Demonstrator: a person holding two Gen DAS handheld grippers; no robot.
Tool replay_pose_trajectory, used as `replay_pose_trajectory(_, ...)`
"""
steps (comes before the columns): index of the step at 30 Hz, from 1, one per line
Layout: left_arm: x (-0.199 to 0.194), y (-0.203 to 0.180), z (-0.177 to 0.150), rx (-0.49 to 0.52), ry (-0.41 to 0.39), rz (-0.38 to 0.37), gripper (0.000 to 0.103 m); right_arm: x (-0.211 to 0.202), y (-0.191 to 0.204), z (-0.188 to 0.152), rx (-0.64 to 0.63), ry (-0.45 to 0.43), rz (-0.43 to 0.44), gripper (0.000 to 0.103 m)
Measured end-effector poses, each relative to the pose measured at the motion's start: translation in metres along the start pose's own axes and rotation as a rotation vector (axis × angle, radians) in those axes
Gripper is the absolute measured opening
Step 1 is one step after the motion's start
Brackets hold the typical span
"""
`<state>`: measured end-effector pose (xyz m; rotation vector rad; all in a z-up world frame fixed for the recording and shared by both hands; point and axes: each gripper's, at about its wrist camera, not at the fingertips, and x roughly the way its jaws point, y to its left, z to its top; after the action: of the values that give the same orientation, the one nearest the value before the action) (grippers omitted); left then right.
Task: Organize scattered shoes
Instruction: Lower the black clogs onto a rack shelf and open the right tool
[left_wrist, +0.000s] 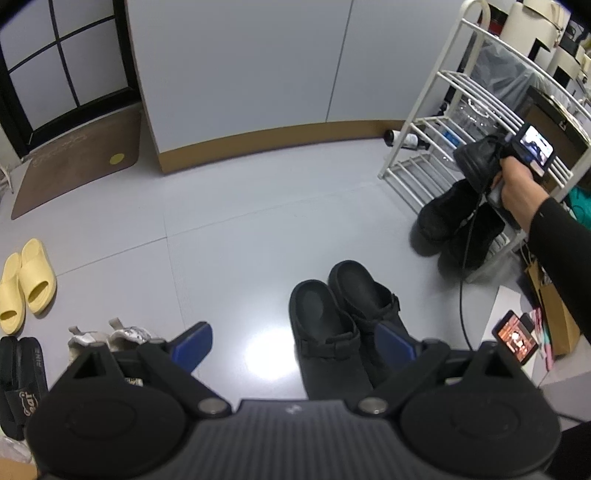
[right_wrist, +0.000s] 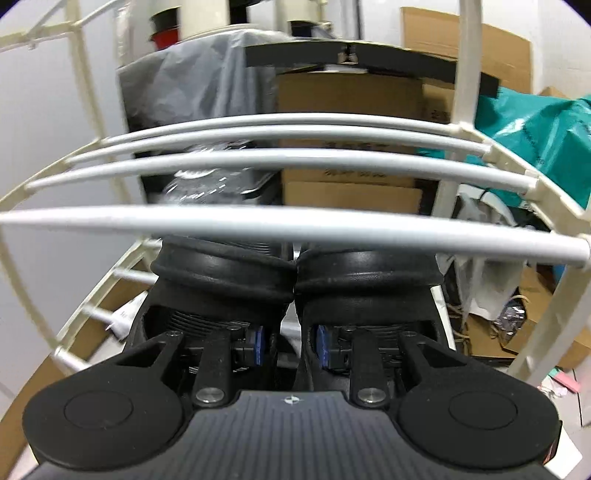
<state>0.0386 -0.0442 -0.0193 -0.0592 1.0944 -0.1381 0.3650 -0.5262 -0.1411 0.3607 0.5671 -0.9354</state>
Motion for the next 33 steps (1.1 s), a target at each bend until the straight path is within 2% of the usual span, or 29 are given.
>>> replay_pose_trajectory(4,0.002,-0.001,-0.002,0.005,0.011,0.002,0.096,0.007,0.009,-0.003,-0.005,-0.038,-0.037,0.030)
replay_pose_trajectory(6,0.004,-0.002,-0.002,0.006,0.017,-0.001,0.096,0.016,0.017,-0.004,-0.025,-0.020,-0.044,0.036)
replay_pose_trajectory(8,0.007,-0.003,-0.002,0.006,0.027,-0.006,0.096,0.019,0.019,-0.005,-0.026,-0.018,-0.054,0.052)
replay_pose_trajectory(12,0.011,-0.010,0.000,0.012,0.034,-0.016,0.096,0.024,0.025,-0.005,-0.029,-0.008,-0.062,0.064)
replay_pose_trajectory(16,0.016,-0.016,0.000,0.036,0.050,-0.032,0.096,0.015,0.032,-0.002,-0.006,0.023,-0.092,0.089)
replay_pose_trajectory(22,0.016,-0.014,-0.001,0.030,0.045,-0.018,0.096,-0.006,0.044,0.001,0.009,0.043,-0.127,0.090)
replay_pose_trajectory(24,0.015,-0.012,-0.002,0.028,0.046,-0.005,0.096,-0.015,0.049,-0.001,0.003,0.040,-0.103,0.092)
replay_pose_trajectory(31,0.014,0.003,-0.005,0.011,0.060,0.052,0.096,-0.037,0.063,-0.009,-0.104,0.127,-0.060,0.092)
replay_pose_trajectory(33,0.003,0.005,-0.007,0.002,0.032,0.061,0.096,-0.052,0.065,-0.011,-0.120,0.159,-0.053,0.092)
